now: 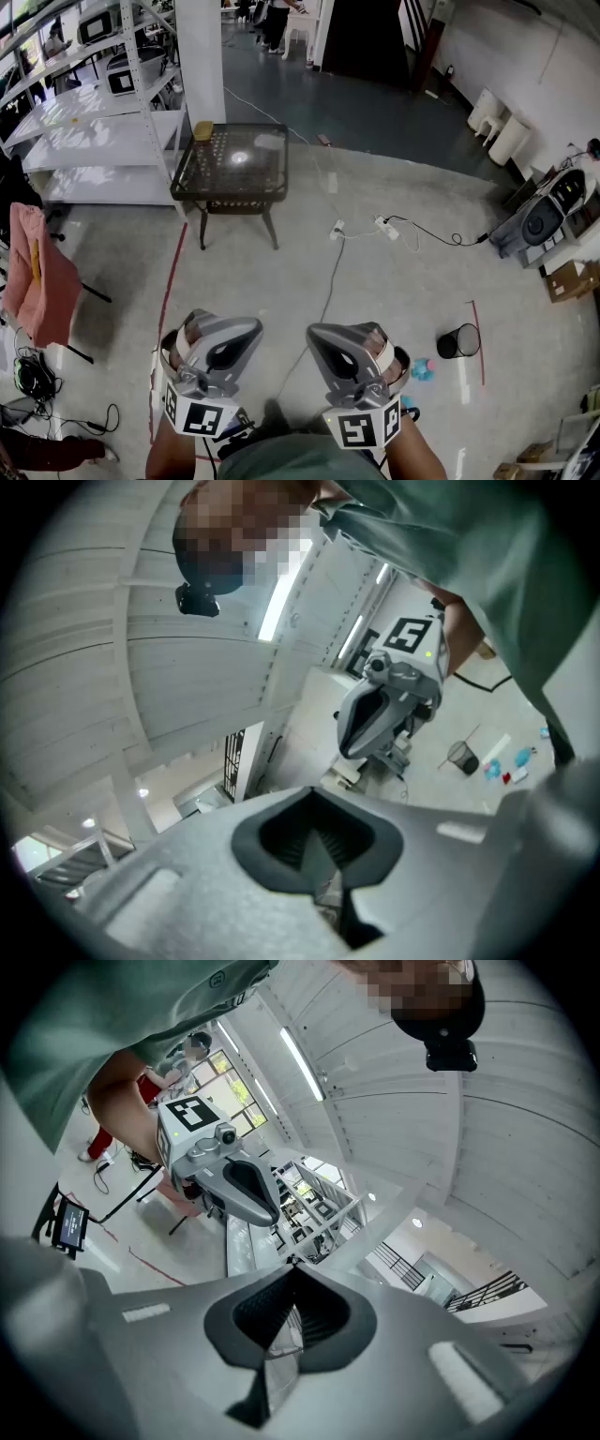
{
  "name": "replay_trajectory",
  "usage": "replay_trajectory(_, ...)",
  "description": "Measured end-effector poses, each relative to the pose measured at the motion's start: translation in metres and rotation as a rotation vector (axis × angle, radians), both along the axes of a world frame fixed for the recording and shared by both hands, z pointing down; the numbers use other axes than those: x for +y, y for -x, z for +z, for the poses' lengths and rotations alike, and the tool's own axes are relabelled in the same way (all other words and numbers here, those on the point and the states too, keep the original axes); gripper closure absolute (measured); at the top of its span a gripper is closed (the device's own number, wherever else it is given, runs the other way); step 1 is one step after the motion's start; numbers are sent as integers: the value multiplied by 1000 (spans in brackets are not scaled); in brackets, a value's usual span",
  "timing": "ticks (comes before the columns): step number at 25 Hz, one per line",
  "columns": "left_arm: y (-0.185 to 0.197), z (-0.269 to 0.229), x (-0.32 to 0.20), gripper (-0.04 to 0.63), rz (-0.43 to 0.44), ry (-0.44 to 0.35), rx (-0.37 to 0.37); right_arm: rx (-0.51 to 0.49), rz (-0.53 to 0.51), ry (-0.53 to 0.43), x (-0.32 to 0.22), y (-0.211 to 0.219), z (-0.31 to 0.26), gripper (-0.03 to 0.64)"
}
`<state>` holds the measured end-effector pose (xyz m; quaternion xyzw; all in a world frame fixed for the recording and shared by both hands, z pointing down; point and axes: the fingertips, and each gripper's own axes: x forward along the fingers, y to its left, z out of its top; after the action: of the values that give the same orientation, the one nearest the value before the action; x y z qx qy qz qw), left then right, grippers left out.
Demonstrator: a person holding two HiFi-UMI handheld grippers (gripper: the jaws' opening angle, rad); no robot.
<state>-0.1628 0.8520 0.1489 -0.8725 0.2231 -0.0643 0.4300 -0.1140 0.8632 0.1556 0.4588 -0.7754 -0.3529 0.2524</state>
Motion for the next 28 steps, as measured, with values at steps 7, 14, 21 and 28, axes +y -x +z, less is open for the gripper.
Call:
replay_trajectory(7, 2, 3, -6, 594, -1, 8, 2, -4, 3, -6, -5, 0, 0, 611)
replay_trajectory(14, 7, 4, -13, 594, -3, 10, 1, -16, 2, 3, -11, 4, 3, 610)
replay_trajectory(21, 10, 7, -17, 594, -5, 13, 2, -39, -11, 8, -15, 9, 4, 611)
replay_trajectory(28, 12, 7, -21, 594, 7, 14, 7, -47, -3, 5, -19, 12, 1, 611)
